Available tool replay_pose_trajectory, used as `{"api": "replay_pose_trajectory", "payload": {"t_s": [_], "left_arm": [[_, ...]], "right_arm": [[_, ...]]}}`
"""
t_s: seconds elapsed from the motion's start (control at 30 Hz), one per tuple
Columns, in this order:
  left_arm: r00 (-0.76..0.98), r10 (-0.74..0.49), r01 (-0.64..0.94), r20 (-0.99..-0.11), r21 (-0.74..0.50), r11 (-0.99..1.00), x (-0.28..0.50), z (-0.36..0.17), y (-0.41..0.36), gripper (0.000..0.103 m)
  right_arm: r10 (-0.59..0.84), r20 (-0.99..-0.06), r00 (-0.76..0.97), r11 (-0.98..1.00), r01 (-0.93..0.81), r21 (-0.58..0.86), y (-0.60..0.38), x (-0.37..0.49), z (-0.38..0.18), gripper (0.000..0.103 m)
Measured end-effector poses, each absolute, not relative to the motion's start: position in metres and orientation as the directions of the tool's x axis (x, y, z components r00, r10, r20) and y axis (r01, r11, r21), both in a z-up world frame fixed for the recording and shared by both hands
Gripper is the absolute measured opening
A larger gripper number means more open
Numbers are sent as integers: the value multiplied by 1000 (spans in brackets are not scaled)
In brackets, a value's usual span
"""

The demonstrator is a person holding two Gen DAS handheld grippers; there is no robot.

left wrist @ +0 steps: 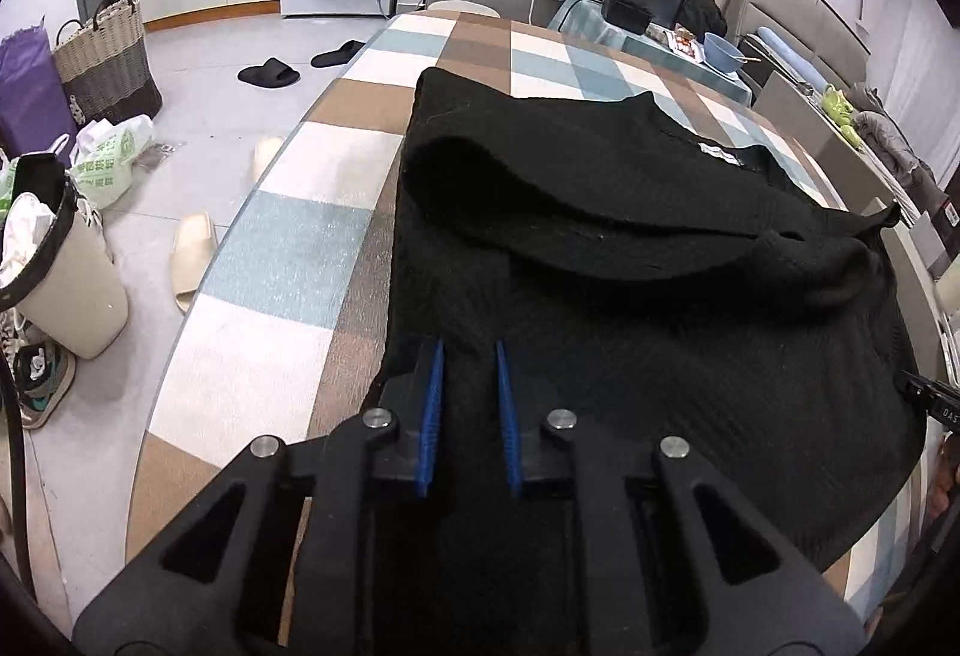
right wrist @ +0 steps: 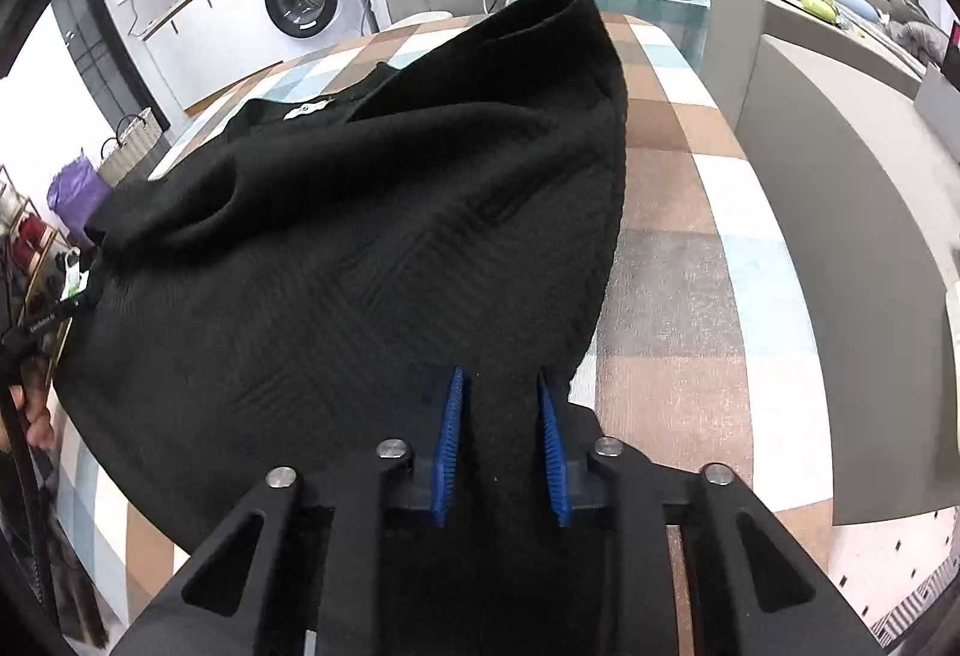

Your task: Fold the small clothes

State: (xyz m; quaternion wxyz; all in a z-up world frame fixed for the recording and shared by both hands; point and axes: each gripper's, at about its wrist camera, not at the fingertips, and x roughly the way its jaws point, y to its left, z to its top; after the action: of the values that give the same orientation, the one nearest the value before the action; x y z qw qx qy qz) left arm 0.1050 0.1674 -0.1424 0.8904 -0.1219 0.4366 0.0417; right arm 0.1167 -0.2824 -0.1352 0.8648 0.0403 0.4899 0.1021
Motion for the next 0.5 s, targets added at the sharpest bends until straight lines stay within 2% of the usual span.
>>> {"api": "replay_pose_trajectory", "payload": {"t_s": [0.17, 0.4, 0.47, 0.5], "left_arm": [[615, -25, -180, -789, -171, 969, 78, -140, 166, 14], [621, -56, -206, -782, -232, 951, 32, -138, 172, 14], [625, -61, -220, -779, -250, 943, 27, -134, 175, 16], [625, -63, -227, -778, -258, 939, 25, -132, 178, 17]], "right_arm": [[232, -845, 482, 972, -150, 182, -283, 98, -133, 19], [295, -856, 424, 955, -138, 261, -292, 63, -129, 19], [293, -857, 424, 956, -146, 254, -293, 63, -125, 26], [290, -852, 436, 957, -145, 251, -295, 67, -121, 34]]}}
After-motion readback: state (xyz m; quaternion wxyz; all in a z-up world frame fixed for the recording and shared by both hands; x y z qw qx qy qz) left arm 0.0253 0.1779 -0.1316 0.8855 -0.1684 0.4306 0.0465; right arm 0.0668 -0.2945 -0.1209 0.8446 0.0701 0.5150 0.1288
